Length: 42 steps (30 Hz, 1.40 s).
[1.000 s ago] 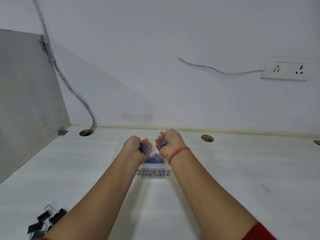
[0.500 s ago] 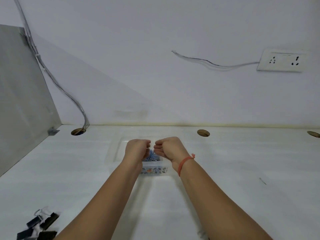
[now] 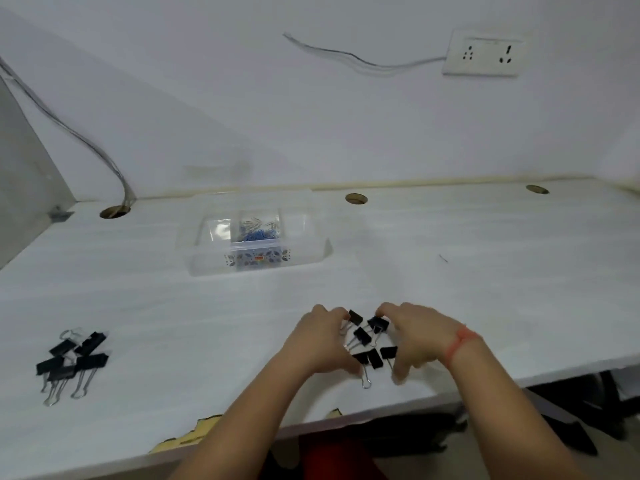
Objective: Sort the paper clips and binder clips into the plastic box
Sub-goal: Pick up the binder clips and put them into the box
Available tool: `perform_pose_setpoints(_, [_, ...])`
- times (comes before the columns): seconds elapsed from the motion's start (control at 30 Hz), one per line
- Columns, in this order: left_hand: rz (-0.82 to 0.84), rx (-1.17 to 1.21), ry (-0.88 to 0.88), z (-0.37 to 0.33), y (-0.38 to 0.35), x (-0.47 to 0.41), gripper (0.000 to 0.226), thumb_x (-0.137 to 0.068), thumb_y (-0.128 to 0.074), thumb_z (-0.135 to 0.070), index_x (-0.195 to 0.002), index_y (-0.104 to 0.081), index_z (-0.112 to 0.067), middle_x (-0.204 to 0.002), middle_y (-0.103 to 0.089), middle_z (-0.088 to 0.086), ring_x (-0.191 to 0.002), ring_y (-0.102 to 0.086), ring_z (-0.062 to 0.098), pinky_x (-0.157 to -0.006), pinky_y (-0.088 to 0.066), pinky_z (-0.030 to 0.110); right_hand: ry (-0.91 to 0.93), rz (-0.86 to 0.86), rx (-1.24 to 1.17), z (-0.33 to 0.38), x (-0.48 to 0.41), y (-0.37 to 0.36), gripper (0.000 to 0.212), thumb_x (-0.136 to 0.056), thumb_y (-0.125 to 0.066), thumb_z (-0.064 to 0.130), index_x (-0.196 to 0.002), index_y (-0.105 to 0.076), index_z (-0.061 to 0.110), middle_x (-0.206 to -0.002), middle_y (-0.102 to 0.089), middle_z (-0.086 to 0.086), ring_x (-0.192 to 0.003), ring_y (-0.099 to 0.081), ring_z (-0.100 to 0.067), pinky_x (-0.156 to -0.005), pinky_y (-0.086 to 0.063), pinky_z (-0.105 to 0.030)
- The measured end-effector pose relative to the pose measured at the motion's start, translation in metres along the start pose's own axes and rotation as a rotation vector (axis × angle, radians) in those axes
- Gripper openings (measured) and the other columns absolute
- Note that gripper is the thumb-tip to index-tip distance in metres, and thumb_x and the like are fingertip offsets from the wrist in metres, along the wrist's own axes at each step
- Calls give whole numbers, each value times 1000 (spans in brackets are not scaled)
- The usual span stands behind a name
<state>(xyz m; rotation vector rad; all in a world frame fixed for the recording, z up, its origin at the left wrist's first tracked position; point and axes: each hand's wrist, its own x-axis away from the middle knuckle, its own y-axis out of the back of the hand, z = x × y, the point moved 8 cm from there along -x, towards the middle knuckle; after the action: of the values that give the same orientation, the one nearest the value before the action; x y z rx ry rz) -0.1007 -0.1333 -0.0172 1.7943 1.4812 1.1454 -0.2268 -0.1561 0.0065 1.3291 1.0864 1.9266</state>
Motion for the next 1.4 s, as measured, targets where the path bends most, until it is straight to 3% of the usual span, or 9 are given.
perform_pose_setpoints(0.17, [-176, -19, 54, 9, 3, -2, 48, -68, -71, -18, -115, -59, -23, -115, -51, 6, -102, -56, 25, -76, -41, 26, 62, -186, -173, 10, -23, -14, 73, -63, -77, 13, -128, -45, 23, -120, -47, -10, -103, -57, -28, -76, -42, -25])
perform_pose_setpoints(0.43, [-425, 33, 136, 73, 37, 27, 20, -76, -57, -11, -94, -61, -20, -89, -67, 0, -85, -60, 21, -67, -43, 28, 284, -488, -280, 80, -40, -11, 62, -76, -58, 9, -135, -42, 19, -108, -67, -9, -103, -60, -27, -81, -43, -28])
perform_pose_setpoints(0.7, [-398, 492, 252, 129, 47, 52, 14, -76, -63, -4, -81, -67, -16, -74, -64, 10, -65, -58, 23, -67, -51, 36, 349, -502, -425, 96, -57, -21, 48, -73, -59, 4, -116, -49, 23, -89, -54, 3, -81, -52, -16, -59, -33, -18])
perform_pose_setpoints(0.8, [-348, 933, 278, 133, 40, 57, 15, -81, -57, 8, -77, -63, -6, -75, -61, 12, -64, -58, 19, -57, -53, 21, 416, -491, -462, 101, -56, -21, 41, -73, -59, 0, -108, -55, 22, -90, -49, 3, -74, -48, -13, -58, -31, -12])
perform_pose_setpoints(0.87, [-328, 1294, 317, 128, 32, 58, 20, -84, -47, 14, -79, -59, -2, -79, -60, 15, -74, -62, 22, -58, -58, 19, 381, -481, -664, 94, -57, -20, 37, -73, -58, -5, -100, -62, 19, -85, -52, 2, -65, -49, -9, -60, -39, -16])
perform_pose_setpoints(1.03, [-346, 1888, 272, 116, 25, 52, 29, -83, -33, 17, -95, -54, 1, -83, -56, 15, -80, -58, 23, -68, -59, 26, 202, -89, -1865, 70, -59, -22, 29, -85, -45, -18, -88, -64, 5, -78, -57, -12, -67, -57, -21, -64, -57, -32])
perform_pose_setpoints(1.17, [-565, 1155, 309, 122, 37, 50, 13, -79, -70, -13, -87, -63, -5, -79, -56, 3, -65, -51, 15, -61, -45, 25, 104, 132, -2158, 67, -57, -24, 7, -89, -58, 4, -93, -63, 5, -76, -52, -8, -68, -53, -16, -53, -57, -22])
perform_pose_setpoints(1.27, [-653, 438, 299, 104, 47, 42, 28, -66, -78, -31, -84, -62, -16, -85, -56, -3, -75, -54, 15, -60, -37, 25, 135, -157, -1345, 58, -70, -19, 14, -83, -67, 15, -95, -60, 18, -85, -57, -2, -63, -56, -6, -58, -51, -20])
perform_pose_setpoints(1.4, [-614, 222, 302, 97, 38, 29, 27, -70, -70, -30, -91, -61, -16, -93, -57, 0, -82, -55, 18, -66, -34, 24, 232, -385, -590, 75, -81, -14, 44, -78, -61, 16, -118, -56, 32, -119, -46, -3, -108, -57, -19, -95, -43, -32])
